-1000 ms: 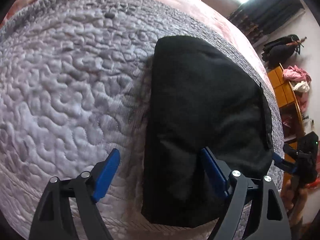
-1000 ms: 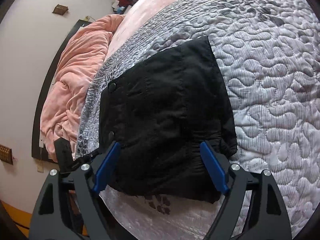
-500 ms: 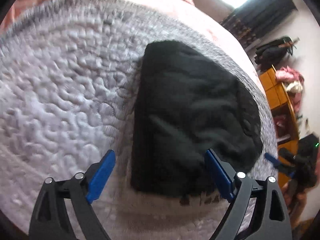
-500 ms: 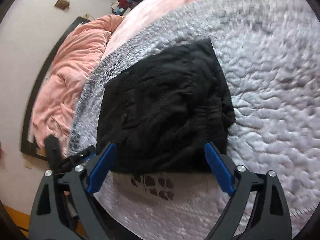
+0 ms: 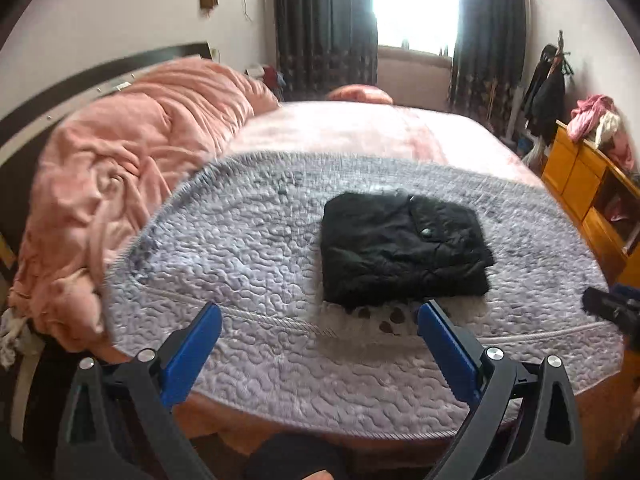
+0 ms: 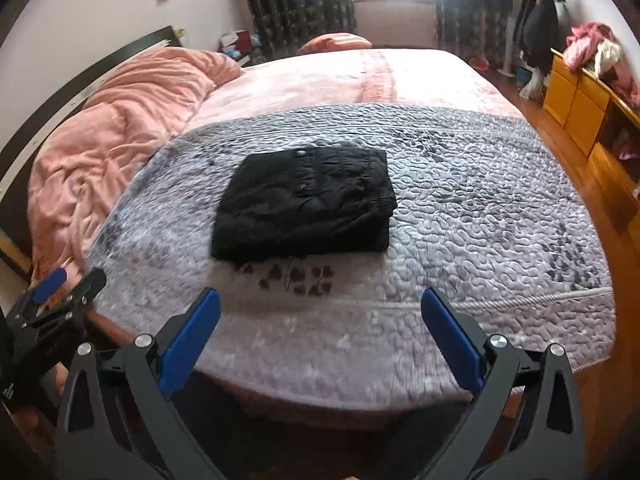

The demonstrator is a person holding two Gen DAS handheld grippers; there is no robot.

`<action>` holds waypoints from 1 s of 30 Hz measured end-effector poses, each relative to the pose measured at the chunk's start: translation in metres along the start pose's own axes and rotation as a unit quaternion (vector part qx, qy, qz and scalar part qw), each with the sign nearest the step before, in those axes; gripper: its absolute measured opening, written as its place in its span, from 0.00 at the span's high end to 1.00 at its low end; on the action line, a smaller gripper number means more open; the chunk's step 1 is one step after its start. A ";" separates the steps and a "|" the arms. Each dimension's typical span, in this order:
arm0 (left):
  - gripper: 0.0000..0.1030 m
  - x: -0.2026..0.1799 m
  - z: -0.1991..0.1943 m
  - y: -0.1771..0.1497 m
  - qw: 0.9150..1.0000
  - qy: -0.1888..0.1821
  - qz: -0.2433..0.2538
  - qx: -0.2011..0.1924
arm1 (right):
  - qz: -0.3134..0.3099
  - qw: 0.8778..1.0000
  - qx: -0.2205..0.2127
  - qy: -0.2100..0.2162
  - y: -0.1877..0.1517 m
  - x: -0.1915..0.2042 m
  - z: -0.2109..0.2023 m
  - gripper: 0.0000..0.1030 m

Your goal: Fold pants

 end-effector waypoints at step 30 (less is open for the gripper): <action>0.04 -0.011 -0.171 -0.037 0.995 -0.081 -0.019 -0.047 | -0.044 0.989 -0.143 -0.015 -0.058 0.034 -0.172 0.03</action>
Point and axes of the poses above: each gripper's, at about its wrist camera, not at the fingertips, and z roughly the way its jaws point, x to its left, y to its top, the point moved 3 cm from there along z, roughly the way its jaws point, and after that the axes turned 1 degree about z, right-handed, at the moved point
